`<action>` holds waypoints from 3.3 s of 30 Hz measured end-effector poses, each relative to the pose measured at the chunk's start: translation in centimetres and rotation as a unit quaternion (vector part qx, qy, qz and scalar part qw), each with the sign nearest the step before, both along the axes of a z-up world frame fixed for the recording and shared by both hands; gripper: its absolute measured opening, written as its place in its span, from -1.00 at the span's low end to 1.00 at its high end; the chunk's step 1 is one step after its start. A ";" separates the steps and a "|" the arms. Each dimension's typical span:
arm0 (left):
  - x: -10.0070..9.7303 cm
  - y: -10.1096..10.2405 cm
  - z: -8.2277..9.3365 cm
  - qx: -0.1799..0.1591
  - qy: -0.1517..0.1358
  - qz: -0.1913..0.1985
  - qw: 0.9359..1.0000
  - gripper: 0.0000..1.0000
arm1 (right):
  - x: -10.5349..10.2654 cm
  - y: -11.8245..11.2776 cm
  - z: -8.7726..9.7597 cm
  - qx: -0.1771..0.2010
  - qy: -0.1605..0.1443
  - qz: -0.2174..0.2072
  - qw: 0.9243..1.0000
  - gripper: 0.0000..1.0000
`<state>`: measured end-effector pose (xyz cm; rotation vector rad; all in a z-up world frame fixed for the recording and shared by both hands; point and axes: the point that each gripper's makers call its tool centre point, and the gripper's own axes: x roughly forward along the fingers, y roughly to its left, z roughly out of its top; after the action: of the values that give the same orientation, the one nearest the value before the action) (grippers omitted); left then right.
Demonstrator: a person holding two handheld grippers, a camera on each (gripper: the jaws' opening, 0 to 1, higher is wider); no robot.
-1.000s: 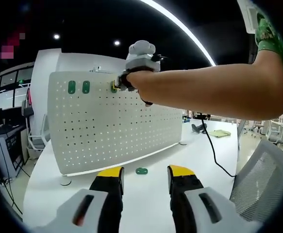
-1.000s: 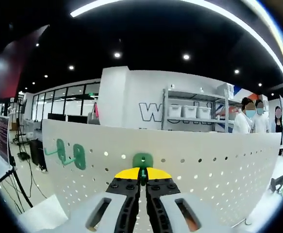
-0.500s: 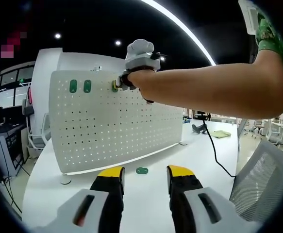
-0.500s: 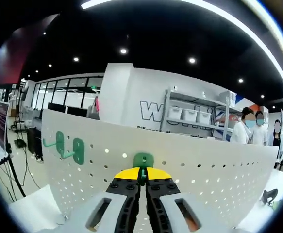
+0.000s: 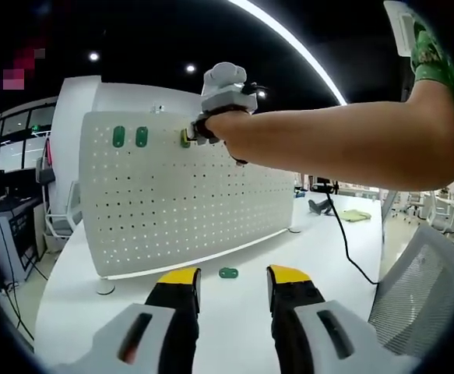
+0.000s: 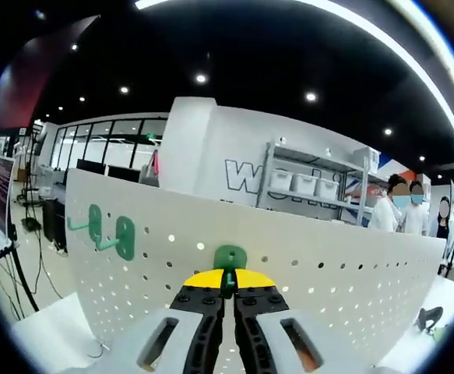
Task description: Insert the hook assembly into the mounting plate slot until the hook locks in place.
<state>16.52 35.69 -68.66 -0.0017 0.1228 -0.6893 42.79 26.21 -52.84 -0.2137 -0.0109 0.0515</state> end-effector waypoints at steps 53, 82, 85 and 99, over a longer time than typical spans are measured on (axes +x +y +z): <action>-0.2 0.1 0.2 0.005 -0.001 0.005 1.000 -0.27 | -0.5 -0.4 -1.3 0.034 0.001 0.012 0.999 -0.76; 0.9 3.2 6.1 0.011 -0.056 0.062 0.996 -0.16 | -6.5 -3.0 0.0 0.054 -0.007 0.060 0.997 -0.50; 0.8 3.5 6.8 0.010 -0.061 0.068 0.996 -0.13 | -7.6 -3.3 0.1 0.063 -0.008 0.071 0.995 -0.46; -0.2 3.2 10.4 -0.005 -0.075 0.076 0.994 0.02 | -14.2 -5.4 0.7 0.091 -0.006 0.123 0.988 -0.34</action>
<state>16.35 38.94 -58.27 0.0308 -0.0258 -0.5363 28.57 20.81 -52.17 -0.0281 -0.0540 0.2946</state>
